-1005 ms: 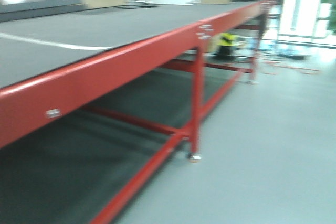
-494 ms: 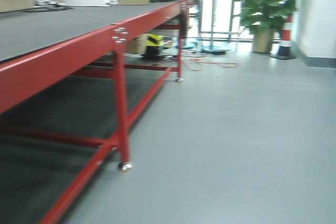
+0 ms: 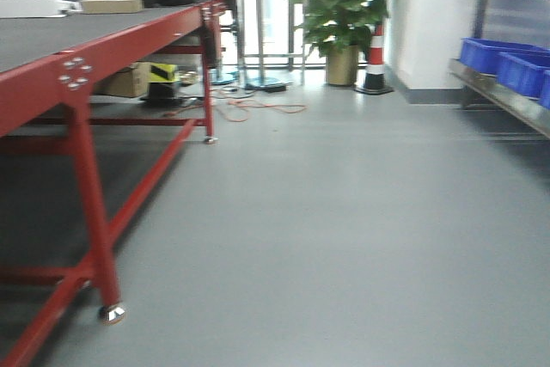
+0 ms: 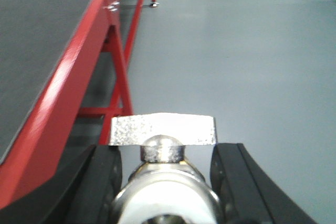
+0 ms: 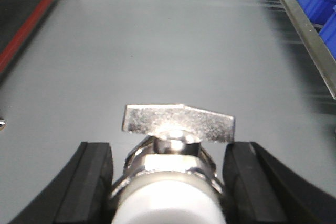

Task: Place valve from conveyor to right shelf box
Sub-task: 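Drive the base away from the conveyor to the shelf of blue bins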

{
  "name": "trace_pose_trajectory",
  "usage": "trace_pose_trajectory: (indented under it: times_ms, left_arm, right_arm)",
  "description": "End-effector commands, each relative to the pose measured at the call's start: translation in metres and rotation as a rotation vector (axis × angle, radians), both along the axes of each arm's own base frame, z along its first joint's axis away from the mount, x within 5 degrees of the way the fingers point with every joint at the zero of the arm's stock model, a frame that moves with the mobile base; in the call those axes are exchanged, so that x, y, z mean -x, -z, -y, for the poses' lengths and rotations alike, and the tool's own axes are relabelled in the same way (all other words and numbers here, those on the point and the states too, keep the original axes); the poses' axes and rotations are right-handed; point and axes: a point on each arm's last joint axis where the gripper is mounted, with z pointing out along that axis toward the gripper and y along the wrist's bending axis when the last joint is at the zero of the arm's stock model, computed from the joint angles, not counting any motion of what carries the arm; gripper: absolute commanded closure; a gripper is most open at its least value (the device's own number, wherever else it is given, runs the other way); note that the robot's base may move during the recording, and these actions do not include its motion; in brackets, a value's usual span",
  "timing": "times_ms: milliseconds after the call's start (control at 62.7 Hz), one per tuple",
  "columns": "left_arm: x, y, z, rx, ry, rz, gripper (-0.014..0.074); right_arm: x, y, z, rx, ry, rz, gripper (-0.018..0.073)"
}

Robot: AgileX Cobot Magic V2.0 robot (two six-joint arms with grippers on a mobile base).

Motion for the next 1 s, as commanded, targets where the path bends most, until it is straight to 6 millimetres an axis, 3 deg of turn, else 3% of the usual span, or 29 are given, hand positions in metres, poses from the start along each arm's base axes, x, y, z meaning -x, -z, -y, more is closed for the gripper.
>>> trace_pose_trajectory:
  times_ms: [0,989]
  left_arm:
    - [-0.0001,-0.0067,0.0008,0.012,0.004,0.060,0.0708]
    - [-0.0001,-0.0067,0.0008,0.012,0.004,0.060,0.0708]
  right_arm:
    - [-0.0001,-0.0107,0.0011,0.006,0.010,0.102,0.0722]
    - [-0.0002,-0.0109,0.0011,0.006,0.010,0.105,0.0722]
